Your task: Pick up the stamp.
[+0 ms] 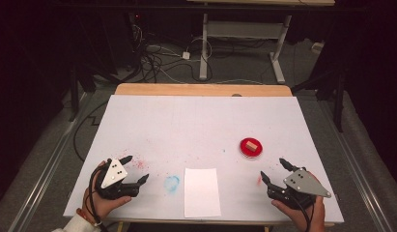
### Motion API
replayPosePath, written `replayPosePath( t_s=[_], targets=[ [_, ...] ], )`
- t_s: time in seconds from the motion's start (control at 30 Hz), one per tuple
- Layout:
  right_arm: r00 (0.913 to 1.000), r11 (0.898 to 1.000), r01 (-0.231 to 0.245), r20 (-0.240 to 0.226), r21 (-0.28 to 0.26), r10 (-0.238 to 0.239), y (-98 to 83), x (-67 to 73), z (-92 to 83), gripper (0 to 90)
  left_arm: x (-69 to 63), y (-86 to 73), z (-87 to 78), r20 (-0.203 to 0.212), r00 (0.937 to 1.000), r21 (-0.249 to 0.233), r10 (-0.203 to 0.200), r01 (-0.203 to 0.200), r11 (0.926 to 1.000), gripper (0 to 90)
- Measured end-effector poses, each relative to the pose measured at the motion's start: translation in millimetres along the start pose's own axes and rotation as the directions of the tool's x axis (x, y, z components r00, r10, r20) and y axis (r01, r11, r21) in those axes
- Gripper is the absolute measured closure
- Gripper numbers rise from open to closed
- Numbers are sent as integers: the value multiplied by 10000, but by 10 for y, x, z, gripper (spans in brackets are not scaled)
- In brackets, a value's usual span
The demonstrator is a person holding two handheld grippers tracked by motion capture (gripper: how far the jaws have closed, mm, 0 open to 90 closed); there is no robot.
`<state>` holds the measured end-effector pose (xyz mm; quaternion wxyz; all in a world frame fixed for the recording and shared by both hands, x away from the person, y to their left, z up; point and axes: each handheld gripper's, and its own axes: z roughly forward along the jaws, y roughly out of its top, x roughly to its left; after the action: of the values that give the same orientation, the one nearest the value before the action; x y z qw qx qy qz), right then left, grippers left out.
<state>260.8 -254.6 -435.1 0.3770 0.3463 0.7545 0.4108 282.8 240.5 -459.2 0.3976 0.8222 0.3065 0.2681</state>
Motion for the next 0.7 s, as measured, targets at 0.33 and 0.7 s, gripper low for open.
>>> replayPosePath(
  t_s=[0.33, 0.7],
  targets=[
    [9996, 9952, 46, -280, 977, -19, 87, -228, 86, 324, 57, -42, 91, -11, 9997, 521, -253, 253, 9983, 195],
    [9900, 9616, 515, -1406, 2696, -136, 630, -627, 616, 387, 65, -50, 128, 29, 9998, 681, -212, 210, 9975, 189]
  ],
)
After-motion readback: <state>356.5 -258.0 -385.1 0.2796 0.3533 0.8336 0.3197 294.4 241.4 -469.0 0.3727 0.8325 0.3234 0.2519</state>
